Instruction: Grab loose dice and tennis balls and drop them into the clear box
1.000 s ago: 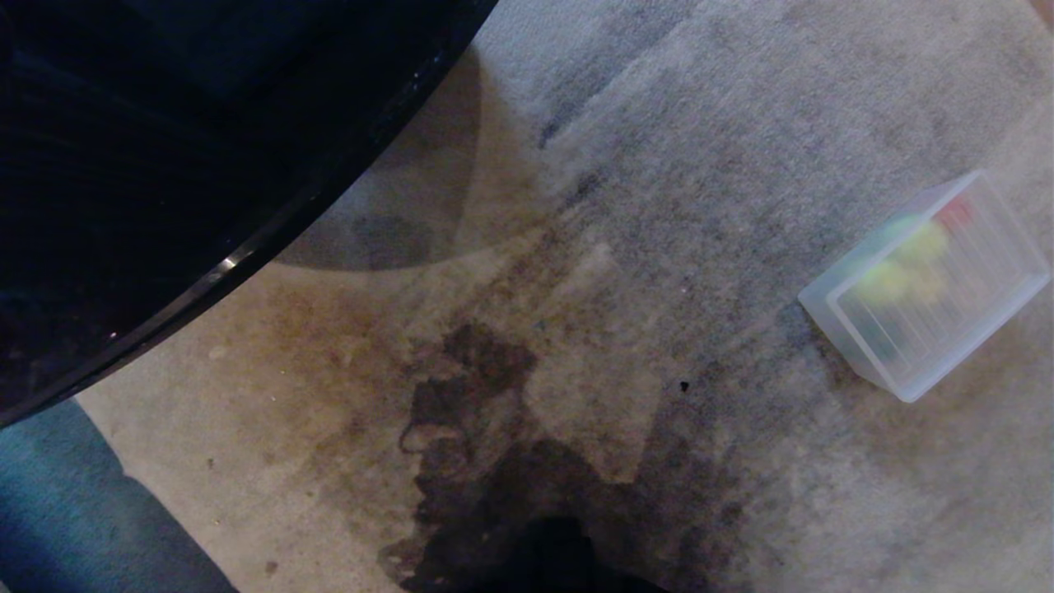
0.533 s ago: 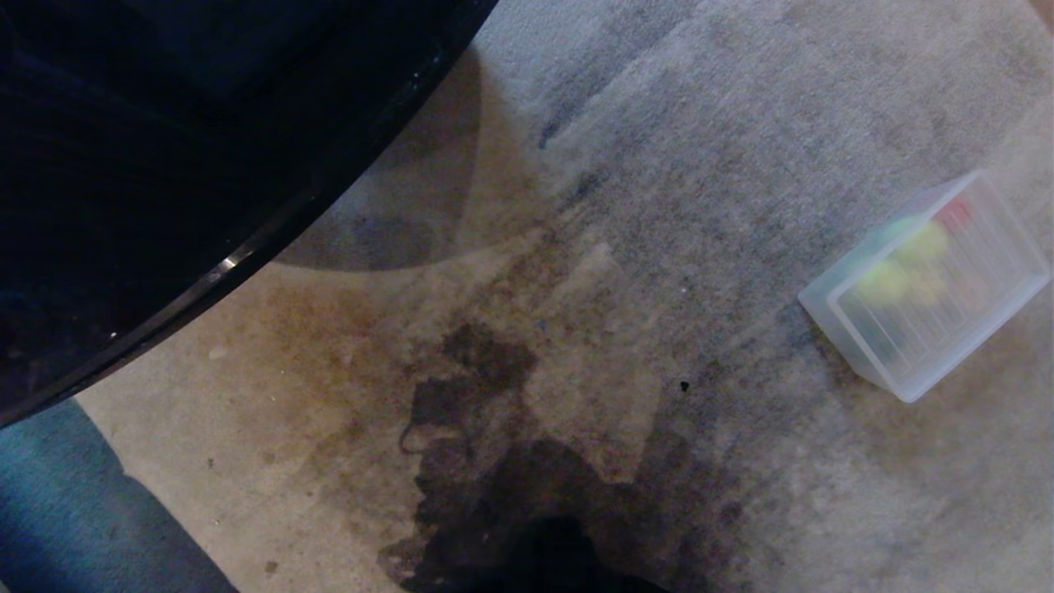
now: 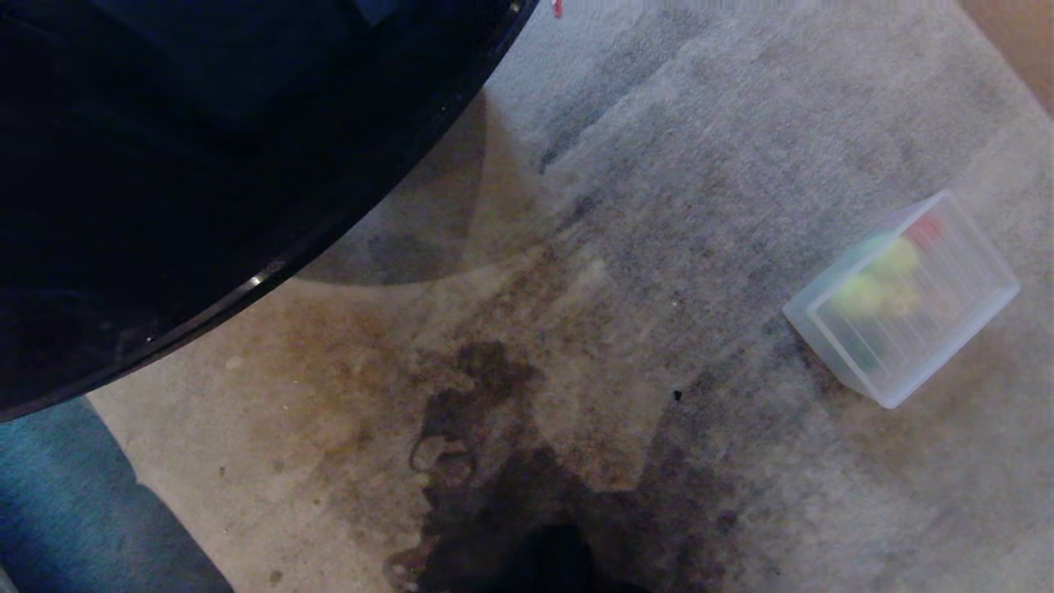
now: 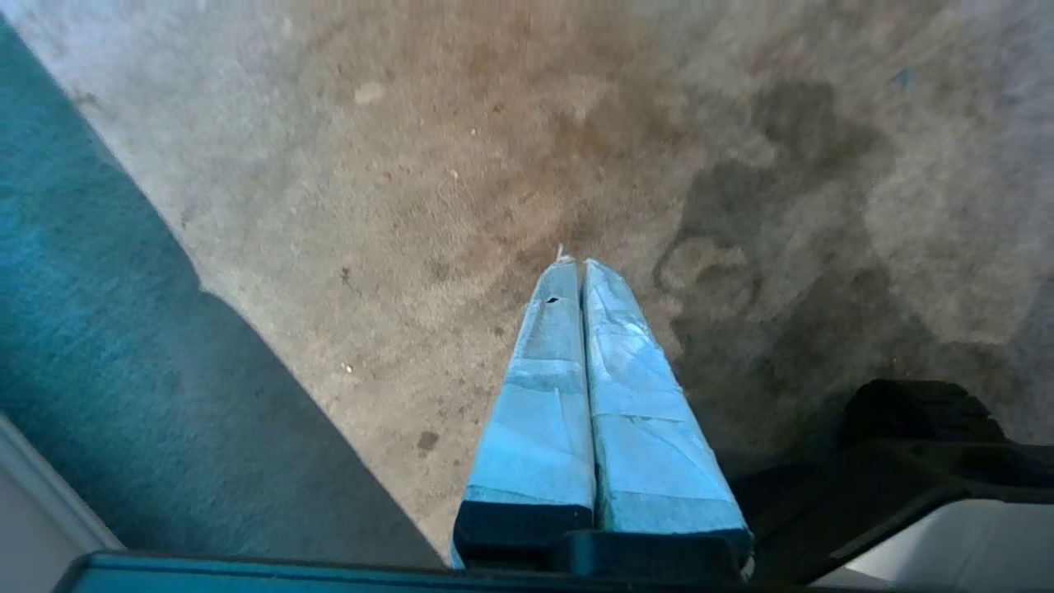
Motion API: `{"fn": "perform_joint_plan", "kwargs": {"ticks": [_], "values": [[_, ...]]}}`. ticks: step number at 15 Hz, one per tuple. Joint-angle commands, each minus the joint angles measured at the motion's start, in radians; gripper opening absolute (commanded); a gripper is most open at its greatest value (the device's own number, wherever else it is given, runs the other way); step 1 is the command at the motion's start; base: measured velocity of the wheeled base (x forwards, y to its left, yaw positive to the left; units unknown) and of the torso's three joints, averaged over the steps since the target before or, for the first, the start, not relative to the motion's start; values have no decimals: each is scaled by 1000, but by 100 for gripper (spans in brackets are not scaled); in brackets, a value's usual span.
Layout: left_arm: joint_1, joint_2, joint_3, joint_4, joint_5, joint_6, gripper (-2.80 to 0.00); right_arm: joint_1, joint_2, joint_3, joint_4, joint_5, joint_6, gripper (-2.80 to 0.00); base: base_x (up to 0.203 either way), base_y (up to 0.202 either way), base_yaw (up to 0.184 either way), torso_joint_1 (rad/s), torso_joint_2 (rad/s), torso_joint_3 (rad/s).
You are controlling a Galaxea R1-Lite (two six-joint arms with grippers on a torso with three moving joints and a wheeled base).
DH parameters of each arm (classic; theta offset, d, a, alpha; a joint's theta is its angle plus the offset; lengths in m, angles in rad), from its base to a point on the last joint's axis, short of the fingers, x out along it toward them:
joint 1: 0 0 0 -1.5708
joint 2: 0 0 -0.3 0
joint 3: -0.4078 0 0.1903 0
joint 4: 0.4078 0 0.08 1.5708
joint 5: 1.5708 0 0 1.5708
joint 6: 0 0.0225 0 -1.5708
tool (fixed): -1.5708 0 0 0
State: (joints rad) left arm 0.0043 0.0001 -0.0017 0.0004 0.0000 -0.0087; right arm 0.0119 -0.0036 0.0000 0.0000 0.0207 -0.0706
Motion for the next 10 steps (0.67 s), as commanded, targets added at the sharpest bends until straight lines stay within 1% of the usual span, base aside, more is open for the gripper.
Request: {"fn": "perform_joint_plan", "kwargs": {"ticks": [1,10], "values": [[0,1,0,0,0,-1,-280,0,4,3,0,1,-1,-280,0,0,0,0,2,203],[0,1,0,0,0,-1,-280,0,4,3,0,1,-1,-280,0,0,0,3,2,202]]}}
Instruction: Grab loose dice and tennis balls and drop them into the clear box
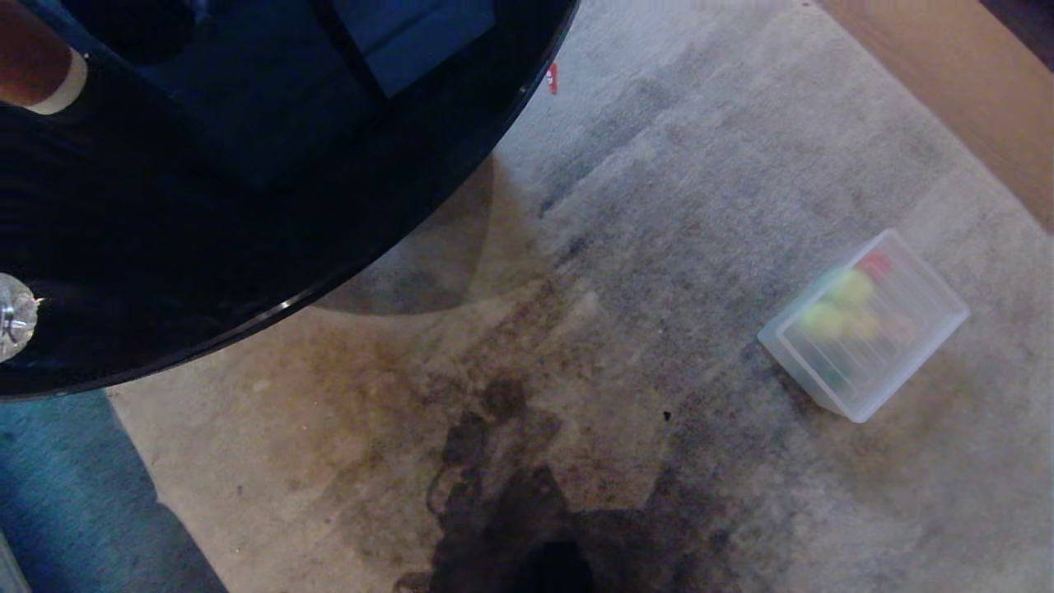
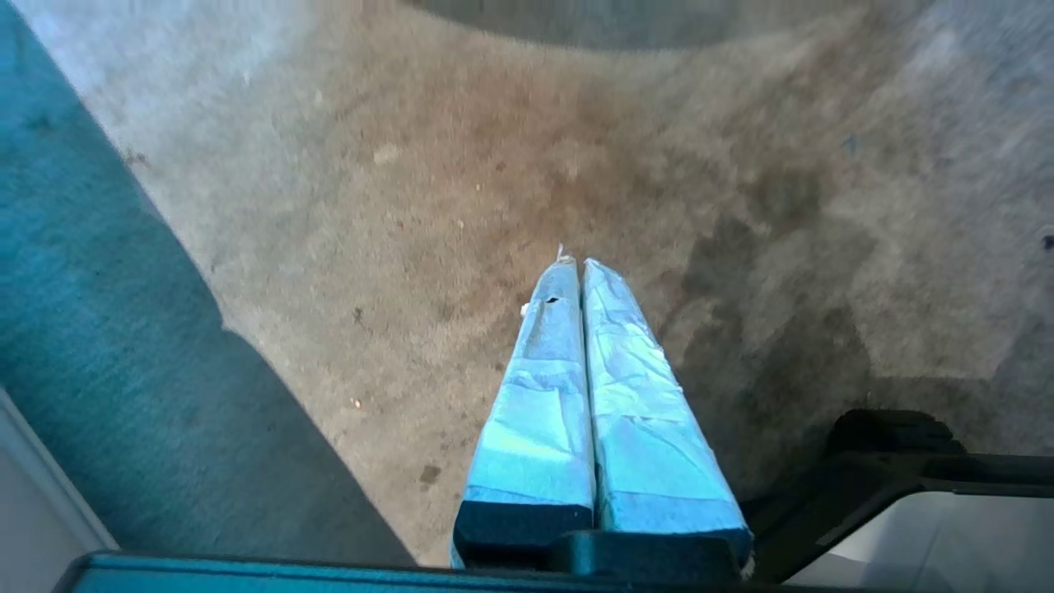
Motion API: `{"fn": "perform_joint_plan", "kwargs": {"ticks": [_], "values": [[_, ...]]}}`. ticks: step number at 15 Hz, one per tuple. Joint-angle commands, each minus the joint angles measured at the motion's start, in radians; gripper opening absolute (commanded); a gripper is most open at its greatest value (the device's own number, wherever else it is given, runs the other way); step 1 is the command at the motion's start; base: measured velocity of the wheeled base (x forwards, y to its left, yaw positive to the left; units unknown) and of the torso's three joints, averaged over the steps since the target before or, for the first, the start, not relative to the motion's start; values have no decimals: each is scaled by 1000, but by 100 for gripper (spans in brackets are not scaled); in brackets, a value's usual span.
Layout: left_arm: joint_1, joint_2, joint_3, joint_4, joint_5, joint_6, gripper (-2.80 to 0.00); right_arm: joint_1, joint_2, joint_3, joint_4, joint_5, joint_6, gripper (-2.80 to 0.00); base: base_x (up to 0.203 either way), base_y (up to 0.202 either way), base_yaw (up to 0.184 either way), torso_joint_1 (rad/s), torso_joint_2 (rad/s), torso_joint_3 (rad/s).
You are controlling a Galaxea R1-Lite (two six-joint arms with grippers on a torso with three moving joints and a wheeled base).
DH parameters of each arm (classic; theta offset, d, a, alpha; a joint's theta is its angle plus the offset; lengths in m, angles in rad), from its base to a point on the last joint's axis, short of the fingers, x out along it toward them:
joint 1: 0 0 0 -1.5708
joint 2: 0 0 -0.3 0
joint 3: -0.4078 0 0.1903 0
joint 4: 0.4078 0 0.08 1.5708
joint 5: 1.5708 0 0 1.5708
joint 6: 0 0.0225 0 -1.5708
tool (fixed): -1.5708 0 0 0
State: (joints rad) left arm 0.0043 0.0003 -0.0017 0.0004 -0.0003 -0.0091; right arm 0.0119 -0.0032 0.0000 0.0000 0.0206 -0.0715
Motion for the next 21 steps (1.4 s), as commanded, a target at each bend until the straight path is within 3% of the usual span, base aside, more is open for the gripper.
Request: {"fn": "perform_joint_plan", "kwargs": {"ticks": [1,21], "values": [[0,1,0,0,0,0,-280,0,3,3,0,1,-2,-280,0,0,0,0,2,207],[0,0,0,0,0,0,-280,0,3,3,0,1,-1,-280,0,0,0,2,2,202]]}}
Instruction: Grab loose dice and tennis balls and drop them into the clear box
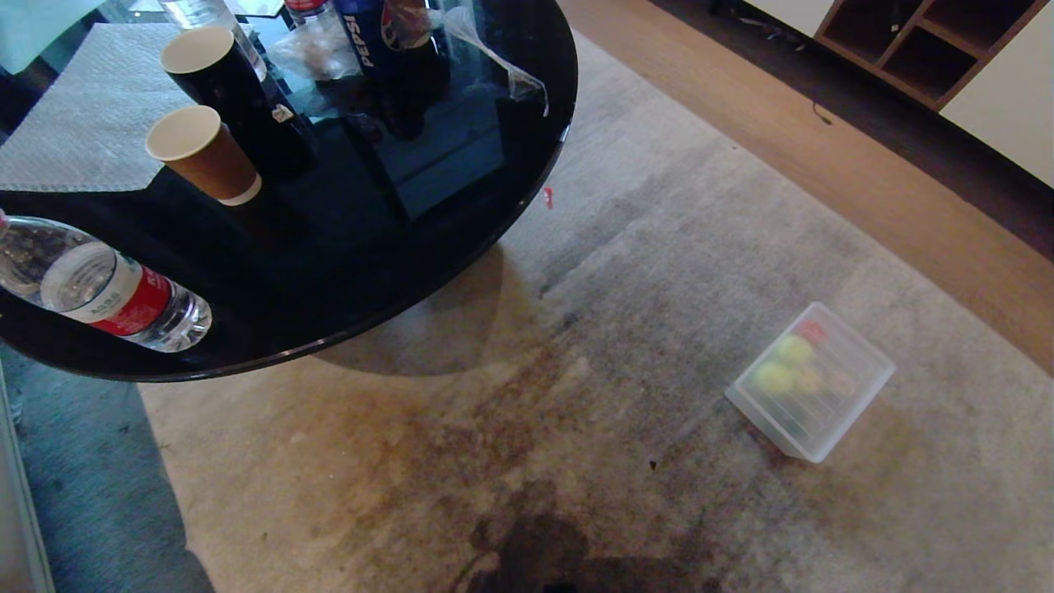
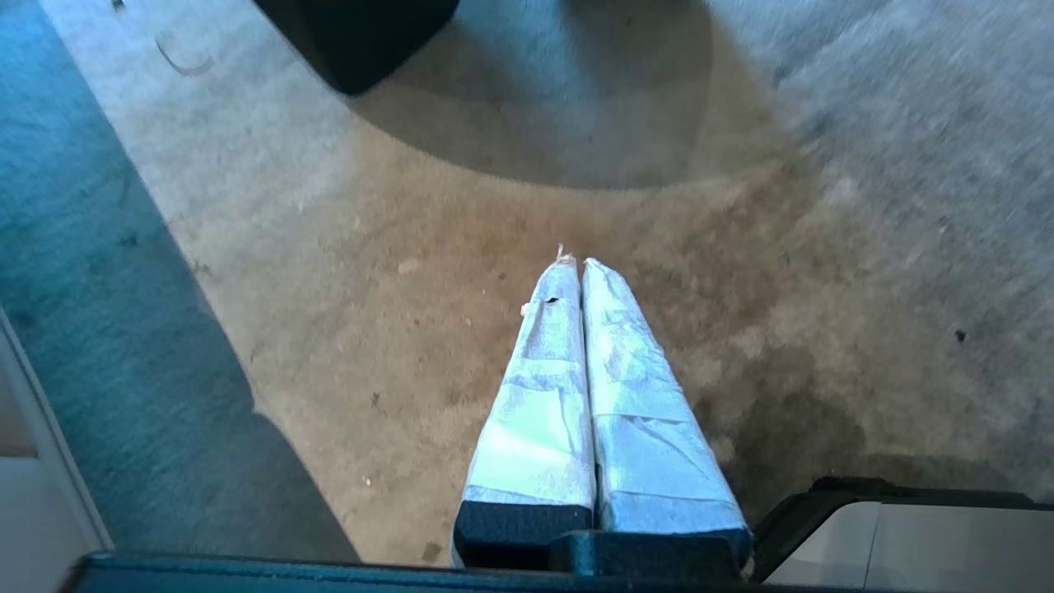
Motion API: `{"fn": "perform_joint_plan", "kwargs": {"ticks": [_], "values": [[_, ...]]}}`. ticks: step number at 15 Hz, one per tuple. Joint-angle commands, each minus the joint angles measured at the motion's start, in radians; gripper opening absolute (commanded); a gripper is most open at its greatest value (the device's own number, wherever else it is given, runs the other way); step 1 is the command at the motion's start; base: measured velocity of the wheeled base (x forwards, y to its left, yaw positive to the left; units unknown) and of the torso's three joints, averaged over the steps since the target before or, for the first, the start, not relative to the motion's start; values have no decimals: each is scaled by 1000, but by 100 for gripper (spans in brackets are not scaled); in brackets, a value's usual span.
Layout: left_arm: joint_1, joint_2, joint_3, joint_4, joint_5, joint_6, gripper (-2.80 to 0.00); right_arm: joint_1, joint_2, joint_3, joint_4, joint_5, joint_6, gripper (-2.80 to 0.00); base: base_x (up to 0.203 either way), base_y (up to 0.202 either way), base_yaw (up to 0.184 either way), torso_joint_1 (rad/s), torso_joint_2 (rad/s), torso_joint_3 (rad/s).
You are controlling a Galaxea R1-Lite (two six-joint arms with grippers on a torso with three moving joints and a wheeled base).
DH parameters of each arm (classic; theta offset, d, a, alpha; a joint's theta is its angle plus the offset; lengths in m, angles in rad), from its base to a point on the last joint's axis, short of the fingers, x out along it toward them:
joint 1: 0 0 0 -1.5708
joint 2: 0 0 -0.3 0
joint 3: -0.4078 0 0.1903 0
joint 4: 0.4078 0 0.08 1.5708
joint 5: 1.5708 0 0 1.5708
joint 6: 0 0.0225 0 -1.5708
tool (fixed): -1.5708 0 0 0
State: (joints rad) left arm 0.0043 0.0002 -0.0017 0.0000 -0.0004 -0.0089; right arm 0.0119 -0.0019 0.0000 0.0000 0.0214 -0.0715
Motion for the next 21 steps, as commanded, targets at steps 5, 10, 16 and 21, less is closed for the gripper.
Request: {"fn": "perform_joint_plan", "kwargs": {"ticks": [5,10,16,21], "values": [[0,0,0,0,0,0,-280,0,2,3,0,0,-1,-280,0,0,0,-2,2,199],[0,0,0,0,0,0,-280,0,2,3,0,0,-1,-280,0,0,0,2,2,200],[0,1,0,0,0,0,-280,0,2,3,0,0,-1,-280,0,0,0,4,4,202],[0,0,0,0,0,0,-280,0,2,3,0,0,-1,-280,0,0,0,4,3,203]]}}
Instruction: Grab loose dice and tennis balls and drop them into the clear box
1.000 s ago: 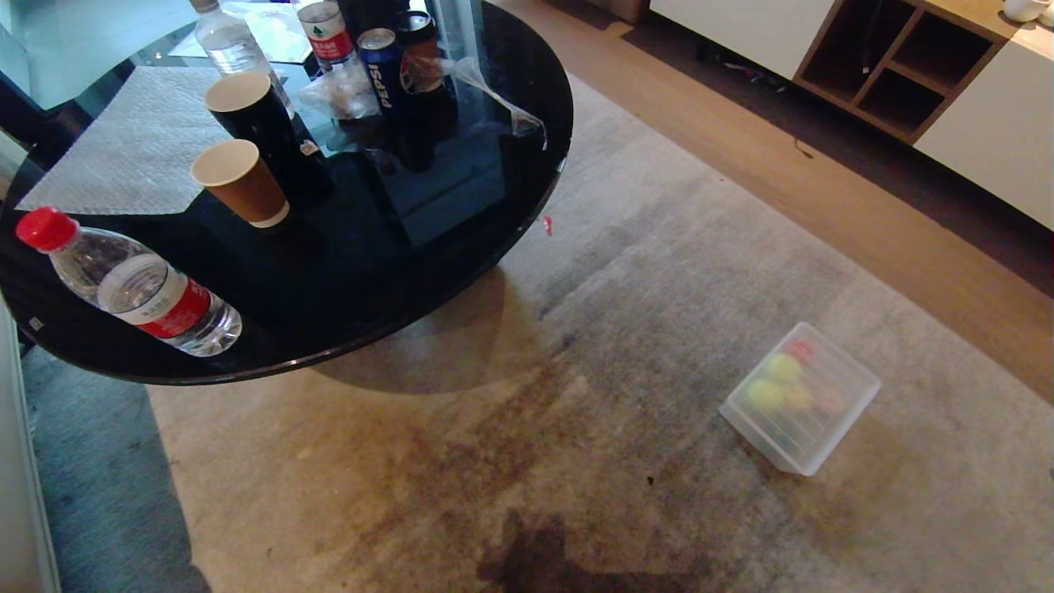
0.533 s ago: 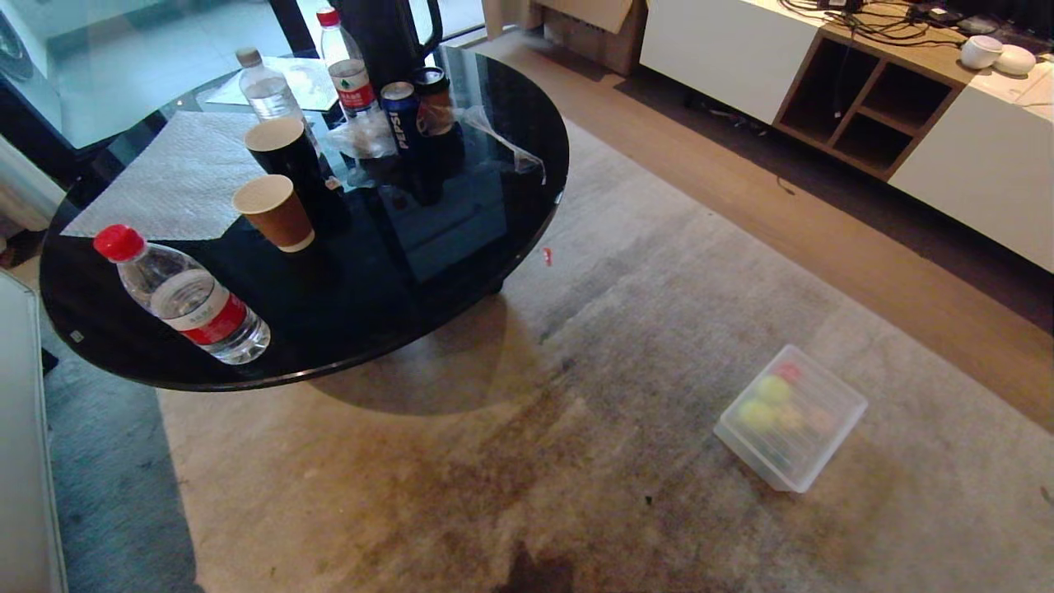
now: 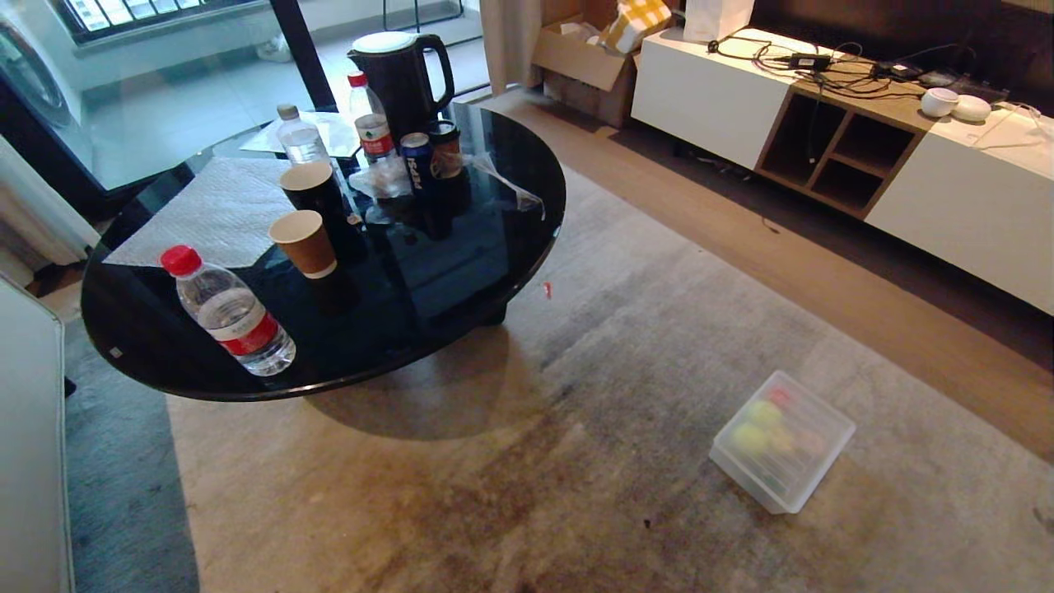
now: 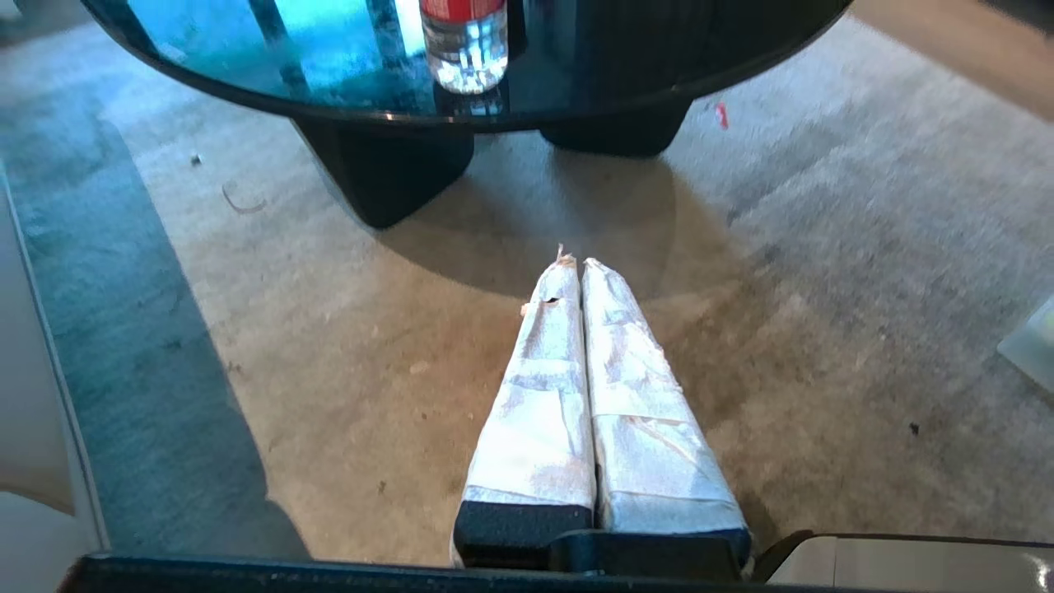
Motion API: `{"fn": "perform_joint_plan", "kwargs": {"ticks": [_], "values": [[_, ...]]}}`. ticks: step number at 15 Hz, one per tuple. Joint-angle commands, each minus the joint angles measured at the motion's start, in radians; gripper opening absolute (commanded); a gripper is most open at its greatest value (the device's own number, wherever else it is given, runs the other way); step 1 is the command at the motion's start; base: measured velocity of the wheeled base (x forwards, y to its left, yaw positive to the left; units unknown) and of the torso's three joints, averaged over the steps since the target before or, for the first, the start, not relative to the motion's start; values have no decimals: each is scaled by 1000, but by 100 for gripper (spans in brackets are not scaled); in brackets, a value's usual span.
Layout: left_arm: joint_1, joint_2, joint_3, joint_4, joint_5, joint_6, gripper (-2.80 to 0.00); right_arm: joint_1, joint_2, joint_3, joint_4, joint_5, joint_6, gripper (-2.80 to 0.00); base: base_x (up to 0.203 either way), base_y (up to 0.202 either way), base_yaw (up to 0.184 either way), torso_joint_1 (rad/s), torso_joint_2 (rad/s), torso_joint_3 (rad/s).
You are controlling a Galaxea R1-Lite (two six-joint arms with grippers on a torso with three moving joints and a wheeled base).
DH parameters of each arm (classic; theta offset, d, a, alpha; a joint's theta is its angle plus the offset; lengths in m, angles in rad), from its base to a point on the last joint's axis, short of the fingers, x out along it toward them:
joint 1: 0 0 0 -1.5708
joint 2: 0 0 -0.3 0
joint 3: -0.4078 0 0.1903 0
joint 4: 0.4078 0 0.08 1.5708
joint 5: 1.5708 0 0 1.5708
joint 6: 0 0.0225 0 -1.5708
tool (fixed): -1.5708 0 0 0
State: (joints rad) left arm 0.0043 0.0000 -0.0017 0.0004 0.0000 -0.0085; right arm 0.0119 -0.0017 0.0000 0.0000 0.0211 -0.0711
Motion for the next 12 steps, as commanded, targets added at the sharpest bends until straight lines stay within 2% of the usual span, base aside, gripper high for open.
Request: {"fn": "perform_joint_plan", "kwargs": {"ticks": [1,12], "values": [[0,1,0,0,0,-1,-280,0,2,3,0,0,-1,-280,0,0,0,2,2,202],[0,1,0,0,0,-1,-280,0,2,3,0,0,-3,-280,0,0,0,2,3,200]]}}
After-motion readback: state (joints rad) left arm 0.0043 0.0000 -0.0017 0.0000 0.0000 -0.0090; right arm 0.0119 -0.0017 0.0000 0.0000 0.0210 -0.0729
